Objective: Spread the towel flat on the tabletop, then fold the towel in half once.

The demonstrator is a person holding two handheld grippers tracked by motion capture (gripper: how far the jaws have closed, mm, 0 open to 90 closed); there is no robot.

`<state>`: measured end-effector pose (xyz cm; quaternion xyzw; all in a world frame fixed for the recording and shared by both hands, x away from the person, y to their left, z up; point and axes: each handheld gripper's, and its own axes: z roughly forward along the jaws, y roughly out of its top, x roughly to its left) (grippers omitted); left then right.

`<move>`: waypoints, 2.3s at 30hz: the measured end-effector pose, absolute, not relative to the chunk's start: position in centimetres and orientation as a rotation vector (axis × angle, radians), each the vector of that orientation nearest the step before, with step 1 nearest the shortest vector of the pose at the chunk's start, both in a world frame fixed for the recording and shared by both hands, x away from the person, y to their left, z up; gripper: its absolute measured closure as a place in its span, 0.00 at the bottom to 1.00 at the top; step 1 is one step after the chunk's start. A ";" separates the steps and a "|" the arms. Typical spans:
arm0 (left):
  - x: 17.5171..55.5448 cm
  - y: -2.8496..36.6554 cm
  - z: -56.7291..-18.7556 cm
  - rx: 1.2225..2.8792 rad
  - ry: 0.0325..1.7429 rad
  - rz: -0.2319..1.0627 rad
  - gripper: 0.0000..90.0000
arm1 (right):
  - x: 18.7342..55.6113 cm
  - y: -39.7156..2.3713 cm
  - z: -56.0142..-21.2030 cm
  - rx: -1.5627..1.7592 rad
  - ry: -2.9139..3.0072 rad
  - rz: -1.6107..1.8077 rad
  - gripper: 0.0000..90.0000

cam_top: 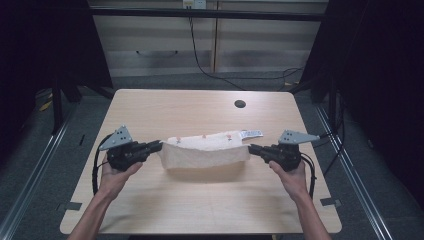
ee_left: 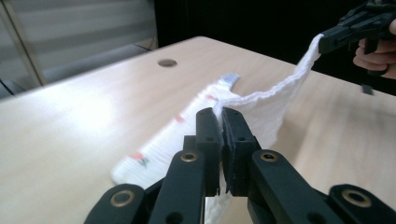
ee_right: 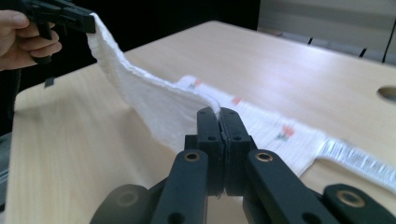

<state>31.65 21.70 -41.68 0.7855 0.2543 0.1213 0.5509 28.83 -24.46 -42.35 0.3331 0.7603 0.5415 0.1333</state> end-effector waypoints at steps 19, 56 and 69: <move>26.2 21.9 -47.1 2.037 0.573 0.132 0.91 | 22.9 -24.6 -47.3 1.046 2.365 1.465 0.94; 31.3 23.2 -46.5 1.968 0.853 0.137 0.51 | 24.8 -22.5 -46.6 1.100 2.332 1.397 0.63; 36.0 19.1 -47.8 2.018 0.897 0.123 0.53 | 31.2 -20.8 -46.7 1.147 2.331 1.287 0.58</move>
